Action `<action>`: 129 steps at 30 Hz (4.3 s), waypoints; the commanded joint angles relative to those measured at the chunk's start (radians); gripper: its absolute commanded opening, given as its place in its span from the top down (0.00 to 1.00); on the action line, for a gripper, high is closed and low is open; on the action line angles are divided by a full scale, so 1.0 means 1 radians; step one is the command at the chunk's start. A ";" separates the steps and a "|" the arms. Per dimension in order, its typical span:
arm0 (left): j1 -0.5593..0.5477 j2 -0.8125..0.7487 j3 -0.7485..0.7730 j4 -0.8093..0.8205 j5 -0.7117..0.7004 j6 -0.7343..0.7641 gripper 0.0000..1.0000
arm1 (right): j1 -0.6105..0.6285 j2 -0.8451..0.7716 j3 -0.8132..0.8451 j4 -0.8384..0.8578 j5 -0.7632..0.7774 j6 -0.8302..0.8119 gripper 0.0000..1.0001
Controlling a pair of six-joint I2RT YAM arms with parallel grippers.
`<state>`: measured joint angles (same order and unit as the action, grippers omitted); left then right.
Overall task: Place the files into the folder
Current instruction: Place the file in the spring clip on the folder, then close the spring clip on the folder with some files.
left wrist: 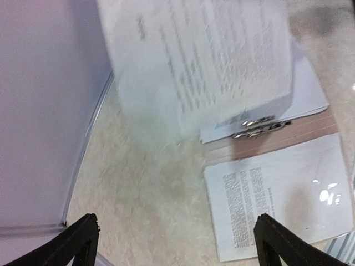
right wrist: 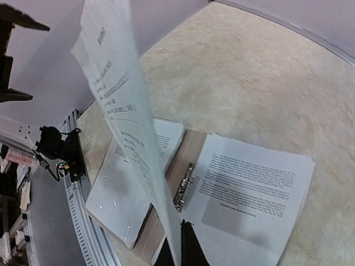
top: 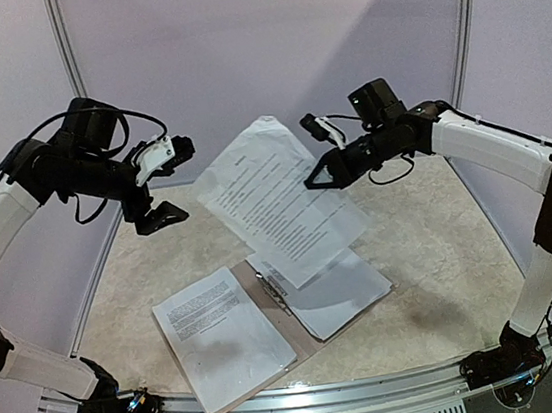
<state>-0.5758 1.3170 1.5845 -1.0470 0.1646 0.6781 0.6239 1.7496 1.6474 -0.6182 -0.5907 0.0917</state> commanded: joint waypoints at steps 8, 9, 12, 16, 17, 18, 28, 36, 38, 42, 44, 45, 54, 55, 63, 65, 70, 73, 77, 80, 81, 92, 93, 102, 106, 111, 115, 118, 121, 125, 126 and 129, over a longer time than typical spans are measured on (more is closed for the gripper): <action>0.254 -0.007 -0.458 0.042 -0.356 -0.029 0.00 | -0.227 0.180 -0.080 -0.276 -0.256 0.028 1.00; 0.262 -0.016 -0.501 0.042 -0.384 -0.029 0.01 | -0.230 0.219 -0.066 -0.296 -0.267 0.012 1.00; 0.275 -0.046 -0.643 0.058 -0.476 -0.023 0.01 | -0.237 0.296 -0.030 -0.343 -0.277 -0.033 1.00; 0.291 -0.055 -0.804 0.109 -0.522 -0.030 0.01 | -0.238 0.387 -0.005 -0.345 -0.295 -0.057 1.00; 0.292 -0.054 -0.835 0.124 -0.511 -0.033 0.01 | -0.238 0.397 -0.002 -0.345 -0.294 -0.066 1.00; 0.292 -0.052 -0.861 0.136 -0.497 -0.035 0.00 | -0.237 0.406 0.000 -0.340 -0.288 -0.075 1.00; 0.292 -0.013 -0.891 0.197 -0.435 -0.061 0.01 | -0.197 0.478 -0.010 -0.277 -0.352 -0.061 1.00; 0.292 -0.010 -0.865 0.188 -0.435 -0.053 0.01 | -0.181 0.478 -0.035 -0.254 -0.354 -0.050 1.00; 0.293 -0.007 -0.864 0.189 -0.428 -0.055 0.01 | -0.175 0.475 -0.038 -0.248 -0.355 -0.044 1.00; 0.292 -0.004 -0.865 0.188 -0.424 -0.057 0.00 | -0.175 0.475 -0.040 -0.239 -0.348 -0.032 1.00; 0.292 -0.007 -0.865 0.185 -0.424 -0.057 0.00 | -0.175 0.474 -0.042 -0.233 -0.350 -0.021 1.00; 0.292 -0.010 -0.865 0.185 -0.425 -0.057 0.00 | -0.175 0.472 -0.046 -0.220 -0.350 -0.010 1.00; 0.292 -0.013 -0.863 0.185 -0.423 -0.055 0.00 | -0.173 0.432 -0.095 -0.147 -0.350 0.075 1.00; 0.293 -0.013 -0.863 0.185 -0.422 -0.054 0.01 | -0.173 0.430 -0.095 -0.145 -0.350 0.083 1.00; 0.292 -0.013 -0.858 0.180 -0.419 -0.050 0.01 | -0.173 0.394 -0.060 -0.177 -0.263 0.098 0.63; 0.292 -0.013 -0.852 0.179 -0.422 -0.047 0.01 | -0.173 0.377 -0.025 -0.210 -0.186 0.101 0.55; 0.292 -0.012 -0.825 0.165 -0.425 -0.040 0.00 | -0.173 0.337 0.057 -0.311 0.039 0.108 0.39; 0.292 -0.009 -0.806 0.157 -0.425 -0.037 0.01 | -0.172 0.303 0.098 -0.373 0.259 0.114 0.33; 0.289 -0.002 -0.756 0.145 -0.409 -0.038 0.01 | -0.112 0.241 0.096 -0.356 0.497 0.137 0.36; 0.283 0.013 -0.660 0.119 -0.309 -0.044 0.03 | -0.018 0.204 0.036 -0.245 0.337 0.120 0.47; 0.277 0.023 -0.618 0.110 -0.257 -0.049 0.05 | 0.007 0.200 0.009 -0.176 0.255 0.124 0.50; 0.065 0.365 -0.223 0.172 0.062 -0.083 0.41 | 0.171 0.285 -0.197 0.239 -0.040 0.402 0.66; 0.056 0.400 -0.202 0.194 0.065 -0.083 0.45 | 0.175 0.296 -0.199 0.247 -0.046 0.411 0.67; -0.013 0.614 -0.111 0.367 0.086 -0.026 0.58 | 0.179 0.385 -0.245 0.334 -0.076 0.459 0.74; -0.036 0.663 -0.112 0.408 0.040 -0.005 0.60 | 0.179 0.391 -0.280 0.371 -0.109 0.482 0.81; -0.038 0.710 -0.116 0.426 0.023 -0.002 0.70 | 0.179 0.392 -0.311 0.399 -0.133 0.508 0.87; -0.045 0.725 -0.124 0.437 0.008 0.005 0.76 | 0.179 0.392 -0.317 0.395 -0.135 0.511 0.88; -0.050 0.727 -0.134 0.448 0.010 0.007 0.76 | 0.179 0.389 -0.319 0.394 -0.136 0.510 0.89; -0.059 0.735 -0.140 0.452 0.015 0.023 0.76 | 0.180 0.390 -0.321 0.393 -0.142 0.510 0.89; -0.085 0.741 -0.174 0.489 -0.037 0.064 0.75 | 0.180 0.393 -0.324 0.390 -0.143 0.507 0.89; -0.089 0.741 -0.178 0.494 -0.047 0.068 0.76 | 0.180 0.393 -0.324 0.391 -0.147 0.507 0.89; -0.095 0.755 -0.170 0.489 -0.050 0.071 0.76 | 0.179 0.389 -0.324 0.401 -0.150 0.512 0.89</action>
<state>-0.6472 2.0365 1.4239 -0.5804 0.1402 0.7185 0.8040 2.1174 1.3338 -0.2379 -0.7216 0.5980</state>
